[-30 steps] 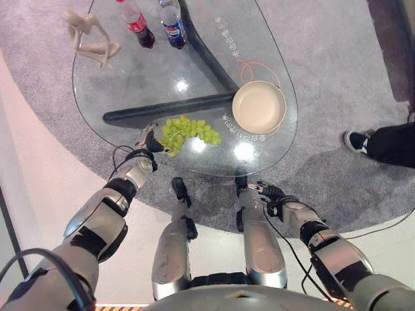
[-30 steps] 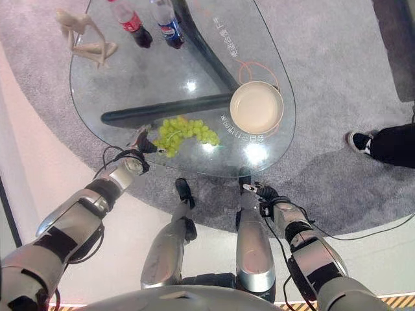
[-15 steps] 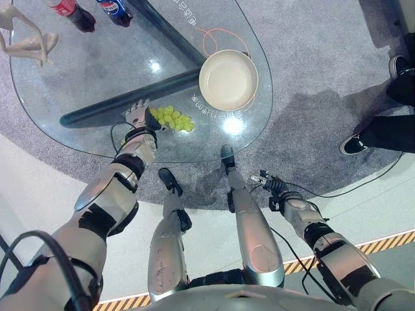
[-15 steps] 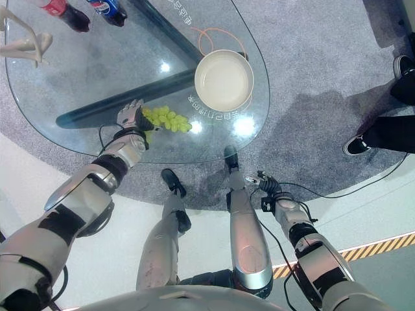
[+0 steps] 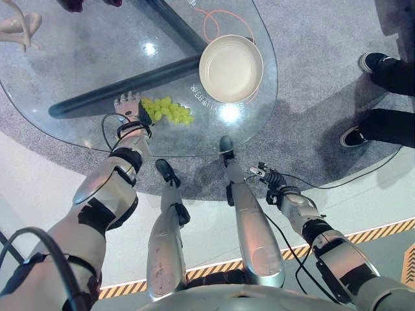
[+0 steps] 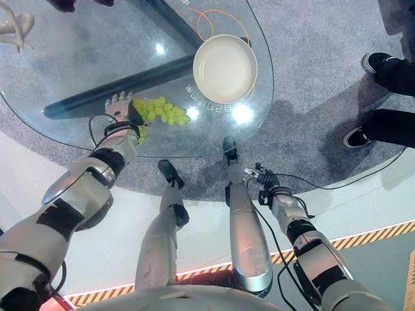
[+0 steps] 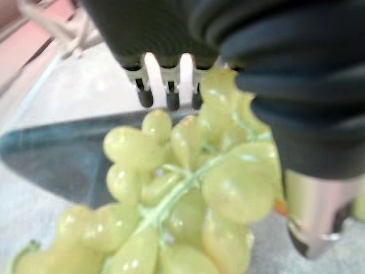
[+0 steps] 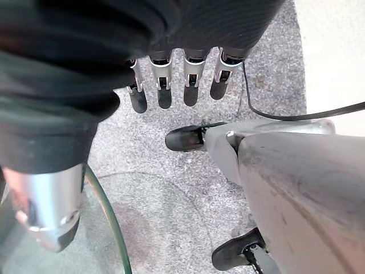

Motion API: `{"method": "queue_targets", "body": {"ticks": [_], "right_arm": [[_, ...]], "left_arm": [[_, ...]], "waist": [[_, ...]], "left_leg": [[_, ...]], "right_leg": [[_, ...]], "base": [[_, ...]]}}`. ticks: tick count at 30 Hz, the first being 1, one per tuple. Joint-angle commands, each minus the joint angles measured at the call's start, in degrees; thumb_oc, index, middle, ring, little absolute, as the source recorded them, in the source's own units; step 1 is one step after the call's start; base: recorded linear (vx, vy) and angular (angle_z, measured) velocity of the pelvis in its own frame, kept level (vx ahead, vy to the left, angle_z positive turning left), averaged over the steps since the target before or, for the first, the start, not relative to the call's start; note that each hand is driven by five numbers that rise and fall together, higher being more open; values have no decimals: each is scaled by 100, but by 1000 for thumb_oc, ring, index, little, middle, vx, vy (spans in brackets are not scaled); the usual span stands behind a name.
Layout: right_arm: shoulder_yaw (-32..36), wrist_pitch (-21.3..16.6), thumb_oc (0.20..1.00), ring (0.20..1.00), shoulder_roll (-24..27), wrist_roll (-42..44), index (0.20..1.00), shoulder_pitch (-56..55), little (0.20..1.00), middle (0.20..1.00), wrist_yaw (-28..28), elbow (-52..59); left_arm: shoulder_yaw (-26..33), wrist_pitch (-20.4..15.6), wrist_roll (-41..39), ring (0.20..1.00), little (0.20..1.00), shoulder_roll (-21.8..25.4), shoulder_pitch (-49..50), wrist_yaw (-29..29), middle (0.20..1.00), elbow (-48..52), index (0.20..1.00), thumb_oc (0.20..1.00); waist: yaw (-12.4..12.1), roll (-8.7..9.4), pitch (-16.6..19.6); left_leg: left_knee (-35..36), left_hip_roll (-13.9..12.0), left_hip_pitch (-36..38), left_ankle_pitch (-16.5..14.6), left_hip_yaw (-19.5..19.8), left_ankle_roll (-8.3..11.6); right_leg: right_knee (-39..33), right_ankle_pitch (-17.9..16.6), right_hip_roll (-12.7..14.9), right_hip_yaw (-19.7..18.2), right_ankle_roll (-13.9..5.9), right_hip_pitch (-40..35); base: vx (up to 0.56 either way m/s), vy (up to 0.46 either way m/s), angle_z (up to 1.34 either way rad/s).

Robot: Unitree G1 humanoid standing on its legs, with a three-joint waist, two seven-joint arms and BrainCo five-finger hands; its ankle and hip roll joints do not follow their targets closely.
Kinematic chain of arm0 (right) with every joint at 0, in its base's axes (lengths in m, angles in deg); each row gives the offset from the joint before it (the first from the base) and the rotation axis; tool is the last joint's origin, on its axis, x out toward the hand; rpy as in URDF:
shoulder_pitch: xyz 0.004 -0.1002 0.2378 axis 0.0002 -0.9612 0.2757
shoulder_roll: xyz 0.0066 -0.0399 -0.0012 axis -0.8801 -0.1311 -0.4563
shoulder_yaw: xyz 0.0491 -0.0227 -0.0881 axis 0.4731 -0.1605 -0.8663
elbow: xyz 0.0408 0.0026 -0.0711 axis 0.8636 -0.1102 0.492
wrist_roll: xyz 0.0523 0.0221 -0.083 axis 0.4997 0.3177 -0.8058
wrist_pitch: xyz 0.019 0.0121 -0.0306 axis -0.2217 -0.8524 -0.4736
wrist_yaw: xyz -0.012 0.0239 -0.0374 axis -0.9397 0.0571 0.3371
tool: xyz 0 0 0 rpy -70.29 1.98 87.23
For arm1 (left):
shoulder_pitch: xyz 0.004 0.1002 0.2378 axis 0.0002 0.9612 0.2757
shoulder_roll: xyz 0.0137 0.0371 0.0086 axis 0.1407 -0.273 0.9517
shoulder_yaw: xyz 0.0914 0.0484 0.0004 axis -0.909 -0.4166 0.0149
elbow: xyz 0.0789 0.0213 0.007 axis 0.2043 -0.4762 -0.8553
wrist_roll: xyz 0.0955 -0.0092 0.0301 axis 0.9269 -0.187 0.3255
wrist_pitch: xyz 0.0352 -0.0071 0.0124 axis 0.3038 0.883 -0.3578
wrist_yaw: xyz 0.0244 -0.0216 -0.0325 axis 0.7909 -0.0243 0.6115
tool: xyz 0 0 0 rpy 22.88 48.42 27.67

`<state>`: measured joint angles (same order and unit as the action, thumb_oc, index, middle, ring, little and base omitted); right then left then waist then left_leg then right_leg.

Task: Pick up fruits into the plate

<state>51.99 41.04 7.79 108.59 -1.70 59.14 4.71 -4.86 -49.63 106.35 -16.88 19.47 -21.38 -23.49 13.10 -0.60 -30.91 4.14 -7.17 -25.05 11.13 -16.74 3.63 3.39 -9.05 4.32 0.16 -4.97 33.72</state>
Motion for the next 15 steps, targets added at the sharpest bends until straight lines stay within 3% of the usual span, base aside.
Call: {"method": "queue_targets", "body": {"ticks": [1, 8, 9, 10, 15], "right_arm": [[-73, -238, 1000, 1000, -154, 306, 1000, -170, 1000, 1000, 36, 120], [-125, -369, 1000, 1000, -191, 420, 1000, -153, 1000, 1000, 23, 253], [-138, -359, 1000, 1000, -201, 427, 1000, -158, 1000, 1000, -7, 304], [-147, -360, 1000, 1000, -201, 441, 1000, -154, 1000, 1000, -12, 313], [-160, -364, 1000, 1000, -236, 558, 1000, -152, 1000, 1000, -13, 363]], "left_arm": [[17, 355, 536, 1000, 1000, 163, -92, 196, 1000, -590, 1000, 1000], [18, 625, 782, 1000, 1000, 231, -214, 281, 1000, -718, 1000, 1000], [5, 656, 828, 360, 360, 239, -250, 226, 360, -725, 360, 360], [-6, 641, 837, 200, 200, 240, -265, 225, 200, -733, 200, 200], [-75, 698, 956, 200, 200, 218, -378, 151, 200, -766, 200, 200]], "waist": [[12, 313, 111], [32, 382, 111], [40, 401, 111], [43, 410, 111], [62, 485, 111]], "left_leg": [[-976, 64, -512, -886, 409, 191], [-1061, 65, -766, -879, 399, 212], [-1071, 66, -799, -882, 397, 216], [-1080, 68, -813, -886, 397, 218], [-1121, 64, -902, -923, 410, 205]], "right_leg": [[816, 800, -287, 69, 77, 395], [846, 778, -305, 77, 82, 615], [838, 768, -306, 78, 79, 642], [834, 766, -308, 76, 79, 651], [821, 738, -318, 84, 74, 723]], "base": [[0, 0, 0], [0, 0, 0], [-6, -24, -4], [-7, -34, -2], [-7, -44, 0]]}}
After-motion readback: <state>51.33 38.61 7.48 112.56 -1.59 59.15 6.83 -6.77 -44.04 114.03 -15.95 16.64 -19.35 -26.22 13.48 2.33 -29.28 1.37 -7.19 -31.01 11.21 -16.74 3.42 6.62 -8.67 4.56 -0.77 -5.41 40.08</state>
